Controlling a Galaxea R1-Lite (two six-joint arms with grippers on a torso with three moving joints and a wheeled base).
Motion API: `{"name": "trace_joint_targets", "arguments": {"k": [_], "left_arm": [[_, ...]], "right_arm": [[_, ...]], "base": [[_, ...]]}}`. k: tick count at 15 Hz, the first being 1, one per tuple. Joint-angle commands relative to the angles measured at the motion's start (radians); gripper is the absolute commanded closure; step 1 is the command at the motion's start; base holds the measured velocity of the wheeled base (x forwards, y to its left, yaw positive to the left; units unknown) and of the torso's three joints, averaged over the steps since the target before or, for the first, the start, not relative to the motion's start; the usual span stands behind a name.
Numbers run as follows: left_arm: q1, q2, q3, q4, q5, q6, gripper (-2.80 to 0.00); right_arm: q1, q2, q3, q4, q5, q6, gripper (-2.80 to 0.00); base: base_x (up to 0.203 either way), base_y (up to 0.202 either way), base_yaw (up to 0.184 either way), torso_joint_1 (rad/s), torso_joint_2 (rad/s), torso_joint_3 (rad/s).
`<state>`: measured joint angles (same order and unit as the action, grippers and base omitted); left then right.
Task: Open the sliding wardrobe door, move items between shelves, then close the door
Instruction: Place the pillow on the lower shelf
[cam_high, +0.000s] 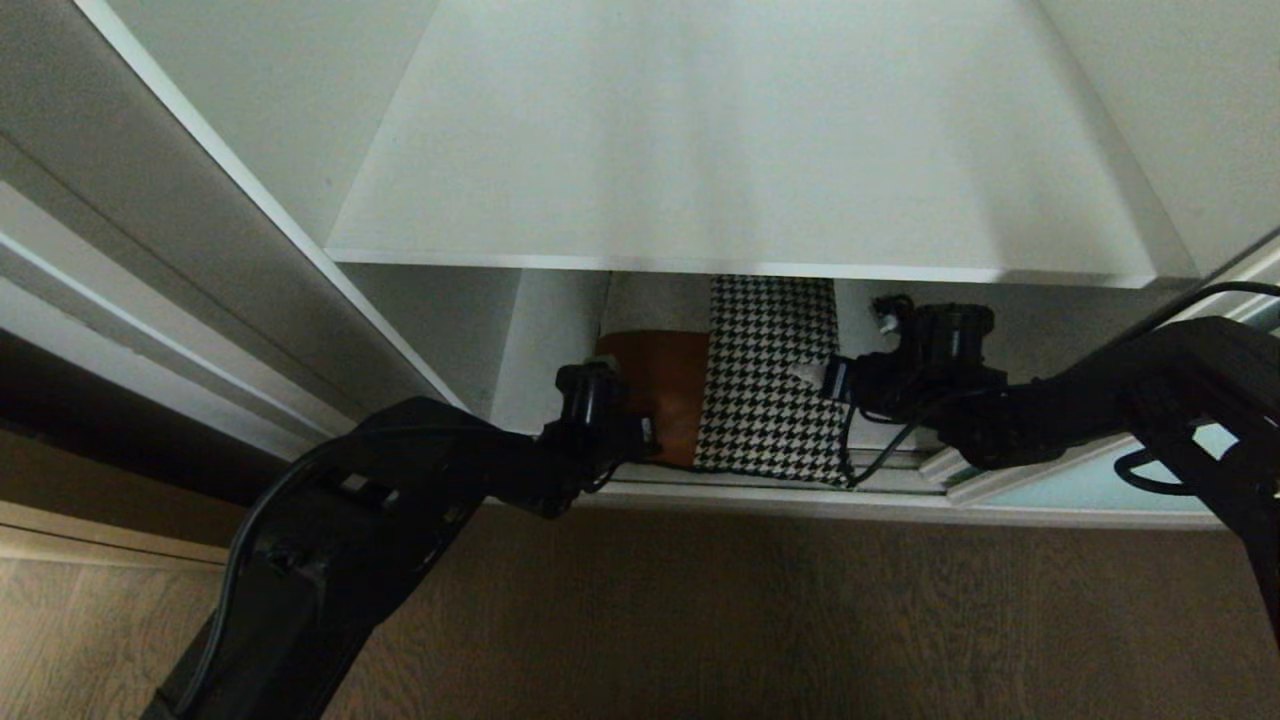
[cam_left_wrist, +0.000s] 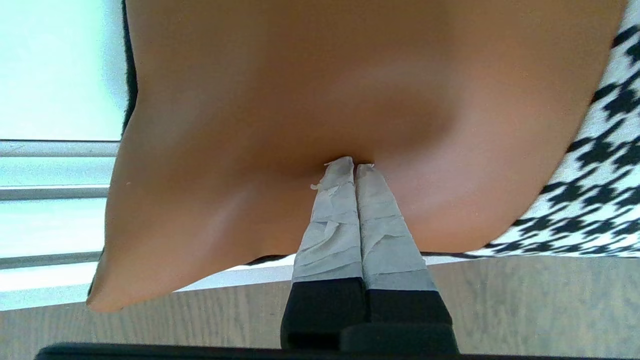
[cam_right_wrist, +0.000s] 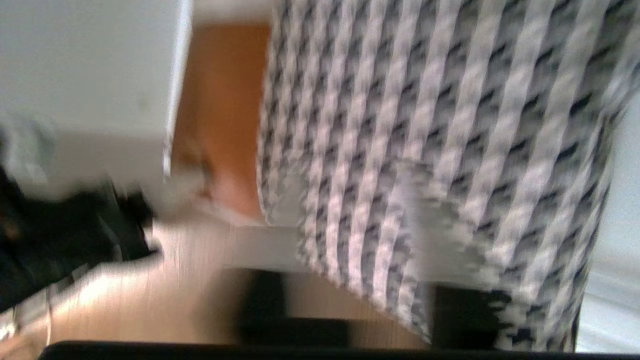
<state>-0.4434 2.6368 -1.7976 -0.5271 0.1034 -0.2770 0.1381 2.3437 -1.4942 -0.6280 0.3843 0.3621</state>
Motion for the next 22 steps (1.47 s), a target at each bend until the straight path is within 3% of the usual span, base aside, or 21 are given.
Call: {"name": "trace_joint_targets", "arguments": {"k": [1,4,8,10,12,14,15,18,22], "left_arm": [[0.0,0.002,-0.002,-0.004,-0.001,-0.002,0.0],[0.0,-0.03,0.041,-0.004,-0.013,-0.025,0.0],[0.0,-0.117,0.168,-0.018,-0.135,-0.072,0.0],[0.005,-0.159,0.203,-0.034,-0.179,-0.115,0.0],[0.02,-0.205,0.244,-0.037,-0.259,-0.158,0.0],[0.035,-0.269,0.326,-0.044,-0.393,-0.19,0.0],[0.044,-0.293,0.357,-0.06,-0.442,-0.196,0.0],[0.065,-0.322,0.422,-0.128,-0.5,-0.205,0.0],[0.065,-0.316,0.432,-0.144,-0.5,-0.212,0.0]], "right_arm": [[0.01,-0.025,0.091,0.011,0.004,-0.008,0.0],[0.034,-0.021,0.12,0.09,0.021,-0.008,0.0],[0.099,-0.019,0.201,0.105,0.025,-0.008,0.0],[0.102,0.027,0.172,0.107,0.023,-0.009,0.0],[0.103,0.072,0.116,0.127,0.017,-0.009,0.0],[0.101,0.107,0.057,0.173,0.012,-0.011,0.0],[0.097,0.135,0.023,0.193,-0.003,-0.017,0.0],[0.091,0.222,-0.086,0.23,-0.131,-0.037,0.0],[0.089,0.329,-0.244,0.231,-0.243,-0.038,0.0]], "base": [[0.0,0.0,0.0,0.0,0.0,0.0],[0.0,0.0,0.0,0.0,0.0,0.0],[0.0,0.0,0.0,0.0,0.0,0.0],[0.0,0.0,0.0,0.0,0.0,0.0],[0.0,0.0,0.0,0.0,0.0,0.0],[0.0,0.0,0.0,0.0,0.0,0.0],[0.0,0.0,0.0,0.0,0.0,0.0],[0.0,0.0,0.0,0.0,0.0,0.0],[0.0,0.0,0.0,0.0,0.0,0.0]]}}
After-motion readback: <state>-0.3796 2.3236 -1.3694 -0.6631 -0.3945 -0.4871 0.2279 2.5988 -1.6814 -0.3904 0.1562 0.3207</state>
